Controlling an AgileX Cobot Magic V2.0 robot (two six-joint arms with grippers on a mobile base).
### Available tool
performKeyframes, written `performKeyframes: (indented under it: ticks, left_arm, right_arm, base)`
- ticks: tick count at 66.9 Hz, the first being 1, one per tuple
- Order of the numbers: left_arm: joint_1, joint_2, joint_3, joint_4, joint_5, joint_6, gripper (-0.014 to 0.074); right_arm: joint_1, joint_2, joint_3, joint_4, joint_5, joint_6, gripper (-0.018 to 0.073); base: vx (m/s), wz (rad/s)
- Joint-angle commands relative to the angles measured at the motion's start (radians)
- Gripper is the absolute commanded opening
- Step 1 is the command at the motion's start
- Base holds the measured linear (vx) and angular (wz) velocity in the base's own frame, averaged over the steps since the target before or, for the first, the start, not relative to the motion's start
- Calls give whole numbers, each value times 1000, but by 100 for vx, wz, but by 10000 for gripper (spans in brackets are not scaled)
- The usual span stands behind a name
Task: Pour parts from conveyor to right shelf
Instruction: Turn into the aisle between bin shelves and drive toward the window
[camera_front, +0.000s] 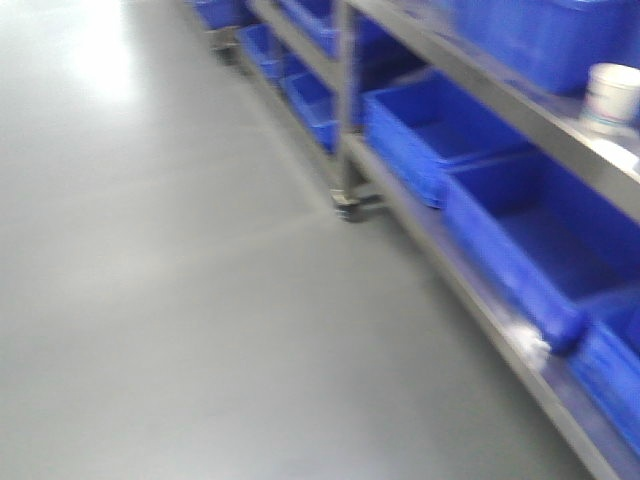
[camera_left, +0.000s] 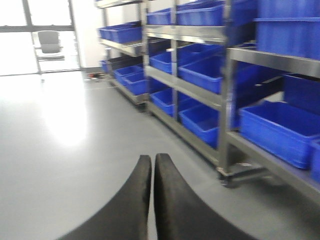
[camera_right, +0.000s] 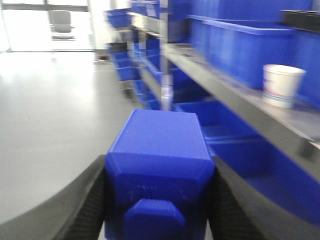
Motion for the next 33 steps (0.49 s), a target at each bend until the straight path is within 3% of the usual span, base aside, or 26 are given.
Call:
performKeyframes:
  ticks: [1, 18, 33]
  left_arm:
    - [2, -5, -26, -6, -72, -7, -6]
    - [2, -5, -26, -6, -72, -7, -6]
    - [2, -5, -26, -6, -72, -7, -6]
  right_arm:
    - [-4, 12, -28, 4, -78, -8, -9]
    - [-4, 12, -28, 4, -78, -8, -9]
    - [-4, 12, -28, 4, -78, -8, -9]
  base:
    - [9, 81]
    - [5, 72]
    - [3, 41]
